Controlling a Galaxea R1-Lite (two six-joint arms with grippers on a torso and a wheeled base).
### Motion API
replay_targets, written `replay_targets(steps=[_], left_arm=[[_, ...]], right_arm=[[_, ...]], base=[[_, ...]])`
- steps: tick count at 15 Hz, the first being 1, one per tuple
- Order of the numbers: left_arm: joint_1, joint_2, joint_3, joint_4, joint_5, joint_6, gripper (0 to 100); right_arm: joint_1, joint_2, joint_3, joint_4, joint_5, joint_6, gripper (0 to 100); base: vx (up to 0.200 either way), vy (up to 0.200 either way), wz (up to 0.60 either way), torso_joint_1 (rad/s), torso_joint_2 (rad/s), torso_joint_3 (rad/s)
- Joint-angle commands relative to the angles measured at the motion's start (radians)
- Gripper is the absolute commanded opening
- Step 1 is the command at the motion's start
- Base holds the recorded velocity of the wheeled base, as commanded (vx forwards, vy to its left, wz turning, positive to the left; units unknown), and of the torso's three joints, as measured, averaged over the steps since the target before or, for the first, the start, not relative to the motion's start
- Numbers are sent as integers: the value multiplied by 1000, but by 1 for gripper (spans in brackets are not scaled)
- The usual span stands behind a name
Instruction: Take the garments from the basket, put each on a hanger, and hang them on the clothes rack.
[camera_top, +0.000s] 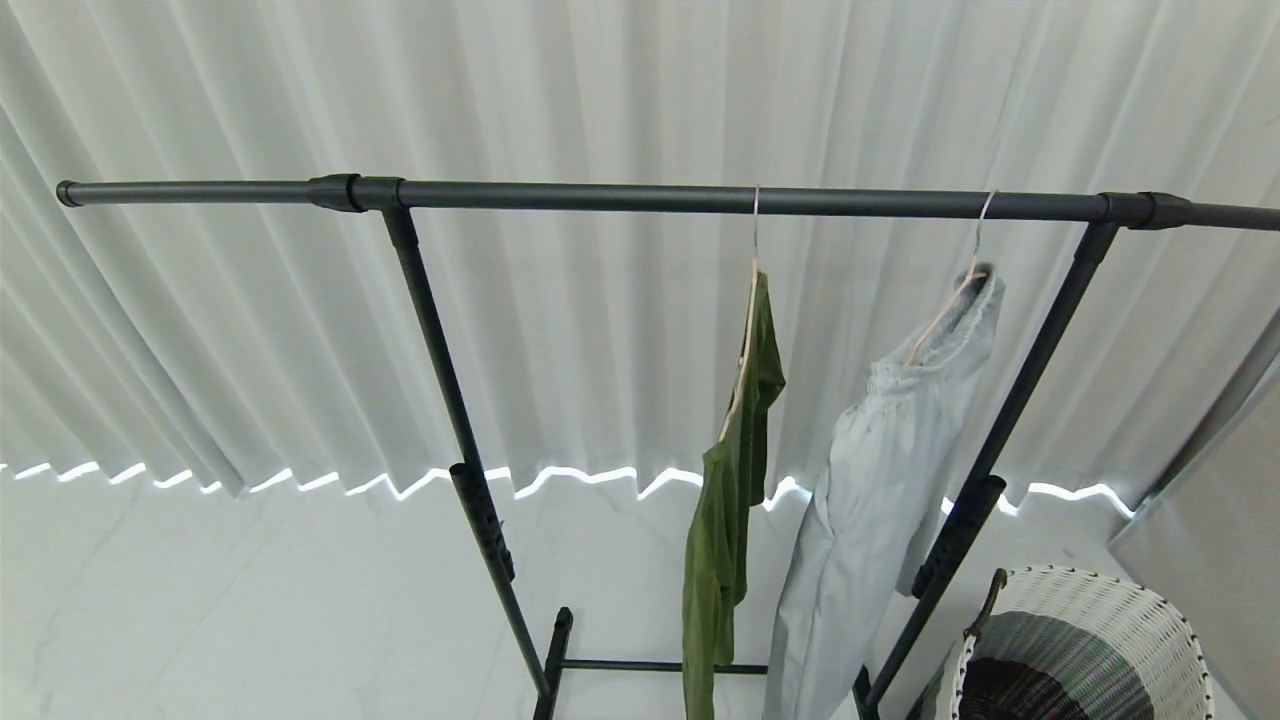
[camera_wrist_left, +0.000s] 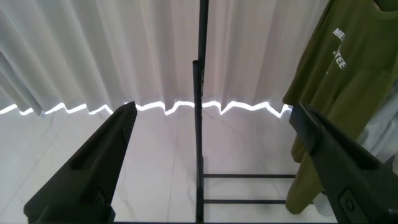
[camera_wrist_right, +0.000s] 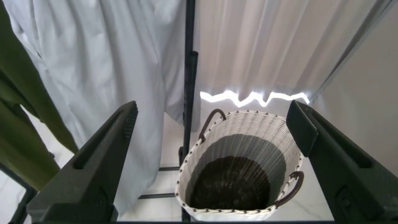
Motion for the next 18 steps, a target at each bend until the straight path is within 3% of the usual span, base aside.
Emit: replay_targets(steps=[1,18], left_arm=[[0,0,0,0,1,0,100],[0,0,0,0,1,0,100]], right_arm=[[0,0,0,0,1,0,100],[0,0,0,0,1,-2,100]], base=[[0,0,0,0,0,0],[0,0,0,0,0,0]])
